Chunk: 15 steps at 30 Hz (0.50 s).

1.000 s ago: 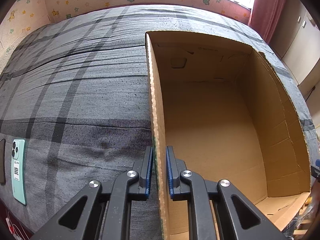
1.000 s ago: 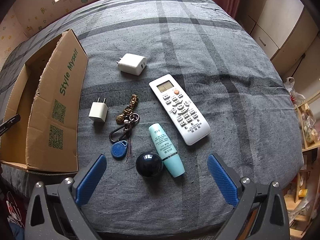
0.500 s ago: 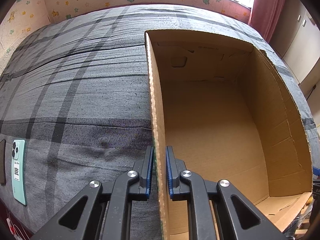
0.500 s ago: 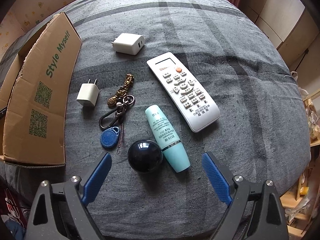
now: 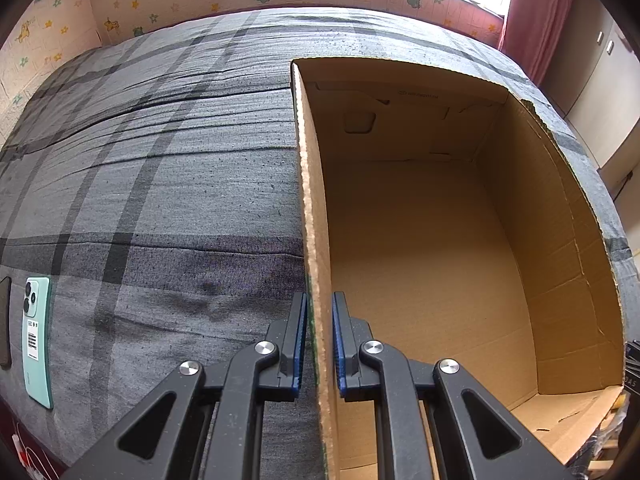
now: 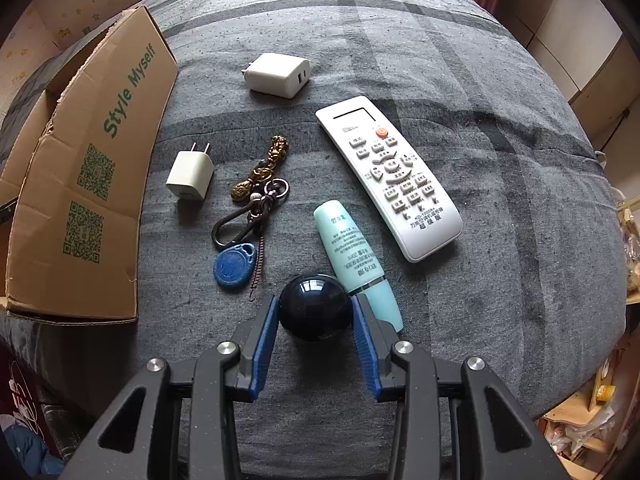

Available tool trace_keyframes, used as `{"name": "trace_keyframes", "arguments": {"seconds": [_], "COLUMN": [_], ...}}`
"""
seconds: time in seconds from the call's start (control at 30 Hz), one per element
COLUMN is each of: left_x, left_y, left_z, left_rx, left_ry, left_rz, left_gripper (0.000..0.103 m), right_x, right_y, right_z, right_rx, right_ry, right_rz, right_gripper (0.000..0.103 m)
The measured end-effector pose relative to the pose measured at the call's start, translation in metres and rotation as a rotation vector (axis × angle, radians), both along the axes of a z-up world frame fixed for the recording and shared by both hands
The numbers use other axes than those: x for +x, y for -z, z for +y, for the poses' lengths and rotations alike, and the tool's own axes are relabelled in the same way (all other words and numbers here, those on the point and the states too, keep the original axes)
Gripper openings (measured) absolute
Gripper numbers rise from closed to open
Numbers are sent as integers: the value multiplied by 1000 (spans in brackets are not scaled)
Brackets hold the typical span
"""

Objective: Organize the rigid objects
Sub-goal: 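Grasp the black ball with the right tool while the left tool holds the box wall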

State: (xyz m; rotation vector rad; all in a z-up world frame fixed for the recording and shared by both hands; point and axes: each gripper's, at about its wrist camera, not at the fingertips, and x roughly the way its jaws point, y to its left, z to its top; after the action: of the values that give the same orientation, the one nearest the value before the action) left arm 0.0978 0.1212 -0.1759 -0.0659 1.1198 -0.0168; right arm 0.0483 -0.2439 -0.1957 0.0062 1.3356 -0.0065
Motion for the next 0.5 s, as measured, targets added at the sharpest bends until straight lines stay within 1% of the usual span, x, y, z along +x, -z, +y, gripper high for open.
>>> {"name": "trace_keyframes", "arguments": {"seconds": [0.2,0.5], "left_x": [0,0], "left_y": [0,0], "left_z": [-1,-1], "left_rx": [6,5], "left_ry": [4,5], "left_rz": [1,3], "left_gripper": [13,13], "right_x": [-2,4], "right_y": [-8,-43], "right_z": [-2,3], "right_rx": [8,-5], "right_ry": [-8,-35], "right_rz": [-5,-57], "right_gripper": [40,40]}}
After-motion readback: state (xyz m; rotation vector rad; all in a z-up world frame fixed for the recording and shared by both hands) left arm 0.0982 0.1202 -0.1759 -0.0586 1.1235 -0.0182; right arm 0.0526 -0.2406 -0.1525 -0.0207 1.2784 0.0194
